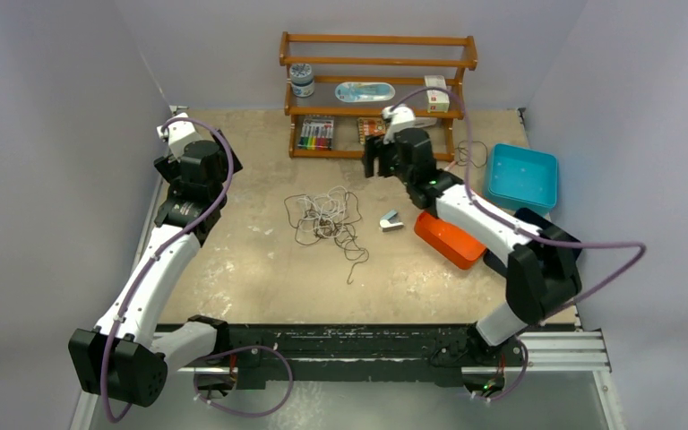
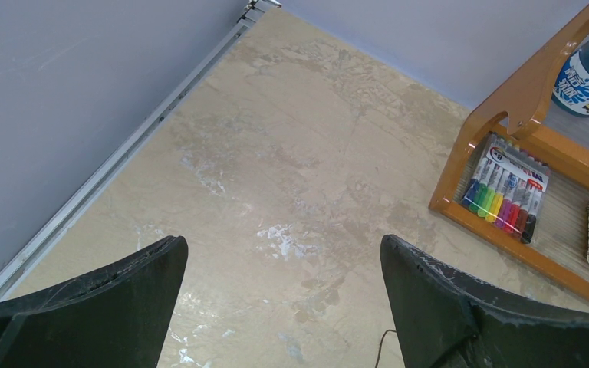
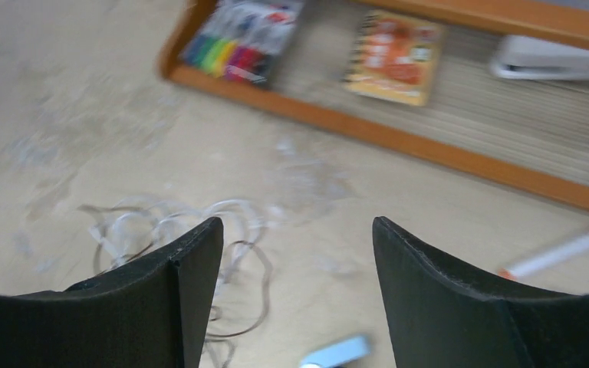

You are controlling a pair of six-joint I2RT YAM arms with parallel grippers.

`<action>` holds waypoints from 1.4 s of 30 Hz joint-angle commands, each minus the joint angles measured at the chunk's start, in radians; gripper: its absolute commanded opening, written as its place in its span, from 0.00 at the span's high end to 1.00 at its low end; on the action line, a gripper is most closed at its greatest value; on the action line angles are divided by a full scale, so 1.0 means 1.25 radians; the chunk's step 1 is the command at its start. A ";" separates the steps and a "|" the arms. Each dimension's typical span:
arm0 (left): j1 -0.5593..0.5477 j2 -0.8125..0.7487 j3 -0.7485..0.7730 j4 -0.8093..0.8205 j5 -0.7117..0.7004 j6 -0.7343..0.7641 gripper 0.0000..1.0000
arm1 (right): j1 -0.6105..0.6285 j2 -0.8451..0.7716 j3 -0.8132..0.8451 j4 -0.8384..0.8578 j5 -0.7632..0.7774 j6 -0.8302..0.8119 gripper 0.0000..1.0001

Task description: Untangle the cables

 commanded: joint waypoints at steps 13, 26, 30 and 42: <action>0.006 -0.025 0.014 0.032 0.015 0.005 0.03 | -0.429 -0.041 -0.041 0.020 0.103 0.206 0.28; 0.004 -0.026 0.010 0.035 0.021 0.005 0.03 | -0.526 0.238 0.194 -0.022 0.028 0.227 0.37; 0.004 -0.026 0.011 0.037 0.022 0.005 0.03 | -0.528 0.307 0.269 -0.058 0.037 0.223 0.37; 0.004 -0.027 0.009 0.039 0.027 0.003 0.04 | -0.528 0.395 0.336 -0.119 0.053 0.215 0.38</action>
